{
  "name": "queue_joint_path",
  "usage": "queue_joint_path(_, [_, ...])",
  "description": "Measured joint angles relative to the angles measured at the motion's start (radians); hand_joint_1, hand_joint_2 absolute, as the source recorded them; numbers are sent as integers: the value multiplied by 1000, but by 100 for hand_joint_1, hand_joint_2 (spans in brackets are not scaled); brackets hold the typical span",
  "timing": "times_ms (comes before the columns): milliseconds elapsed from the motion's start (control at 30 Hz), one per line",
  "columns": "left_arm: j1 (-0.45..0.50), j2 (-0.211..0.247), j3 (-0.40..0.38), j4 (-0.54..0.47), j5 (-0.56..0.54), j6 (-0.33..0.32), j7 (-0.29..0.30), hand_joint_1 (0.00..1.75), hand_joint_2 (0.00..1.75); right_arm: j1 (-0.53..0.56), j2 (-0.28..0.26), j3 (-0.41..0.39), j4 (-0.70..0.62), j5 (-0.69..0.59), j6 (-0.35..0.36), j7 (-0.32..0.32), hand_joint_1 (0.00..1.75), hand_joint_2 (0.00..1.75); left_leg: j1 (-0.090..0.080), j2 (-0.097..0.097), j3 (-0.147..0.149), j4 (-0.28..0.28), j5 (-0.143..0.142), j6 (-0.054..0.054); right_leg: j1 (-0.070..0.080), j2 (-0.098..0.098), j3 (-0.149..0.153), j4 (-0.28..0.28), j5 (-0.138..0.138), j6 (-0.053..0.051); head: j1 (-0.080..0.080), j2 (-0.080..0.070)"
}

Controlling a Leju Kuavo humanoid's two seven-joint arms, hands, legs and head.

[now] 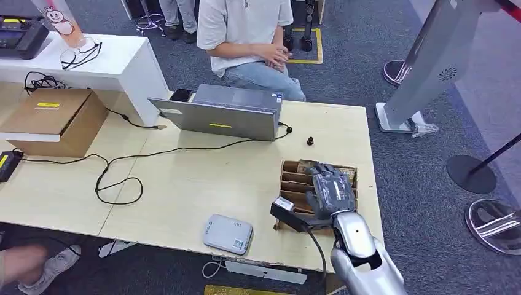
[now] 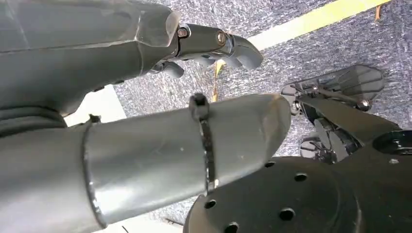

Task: Pass the card to the sensor for recognition and then transmit it.

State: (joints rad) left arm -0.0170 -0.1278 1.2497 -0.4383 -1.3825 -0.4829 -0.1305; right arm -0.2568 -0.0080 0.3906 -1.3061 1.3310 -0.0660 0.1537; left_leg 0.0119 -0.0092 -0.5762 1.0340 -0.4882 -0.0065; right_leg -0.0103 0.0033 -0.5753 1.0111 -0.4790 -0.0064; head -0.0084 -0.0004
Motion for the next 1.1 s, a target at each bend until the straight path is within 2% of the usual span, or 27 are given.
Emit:
queue_joint_path(33, [-1, 0, 0, 1, 0, 1, 0, 0, 0, 2, 0, 0, -3, 0, 0, 0, 94, 175, 0, 0, 0, 0, 0, 0, 0, 0, 0, 0, 0, 0, 0, 0])
queue_joint_path(67, [-2, 0, 0, 3, 0, 2, -2, 0, 0, 4, 0, 0, -8, 0, 0, 0, 106, 175, 0, 0, 0, 0, 0, 0, 0, 0, 0, 0, 0, 0, 0, 0])
queue_joint_path(100, [-3, 1, 0, 5, 0, 3, -3, 0, 0, 6, -1, 0, -11, 0, 0, -1, 112, 175, 0, 0, 0, 0, 0, 0, 0, 0, 0, 0, 0, 0, 0, 0])
queue_joint_path(167, [-3, 3, 0, 8, 0, 4, -4, 0, 0, 9, -1, 0, -18, 0, 0, -2, 96, 175, 0, 0, 0, 0, 0, 0, 0, 0, 0, 0, 0, 0, 0, 0])
queue_joint_path(267, [-3, 3, 0, 9, 0, 4, -6, 0, 0, 11, -1, 0, -27, 0, 0, -4, 84, 175, 0, 0, 0, 0, 0, 0, 0, 0, 0, 0, 0, 0, 0, 0])
queue_joint_path(367, [-3, 3, 0, 10, 0, 4, -9, 0, 0, 13, -1, 0, -37, 0, 0, -12, 93, 175, 0, 0, 0, 0, 0, 0, 0, 0, 0, 0, 0, 0, 0, 0])
queue_joint_path(500, [-3, 3, 0, 10, 0, 3, -9, 0, 0, 14, -1, 3, -53, 0, 0, -22, 80, 175, 0, 0, 0, 0, 0, 0, 0, 0, 0, 0, 0, 0, 0, 0])
queue_joint_path(567, [-3, 3, 0, 10, 0, 1, -9, 0, 0, 14, -1, 6, -58, 0, 0, -23, 84, 175, 0, 0, 0, 0, 0, 0, 0, 0, 0, 0, 0, 0, 0, 0])
queue_joint_path(733, [-3, 3, 0, 10, 0, -2, -10, 0, 0, 15, -1, 18, -64, -2, 3, -32, 80, 175, 0, 0, 0, 0, 0, 0, 0, 0, 0, 0, 0, 0, 0, 0])
queue_joint_path(800, [-3, 3, 0, 10, 0, -3, -10, 0, 0, 15, -1, 24, -66, -2, 3, -32, 86, 175, 0, 0, 0, 0, 0, 0, 0, 0, 0, 0, 0, 0, 0, 0])
queue_joint_path(1100, [-3, 2, 0, 10, 0, -7, -10, 0, 0, 15, -1, 50, -67, -3, 11, -39, 82, 175, 0, 0, -1, 0, 0, 0, 0, 0, 0, 0, 0, 0, 0, 0])
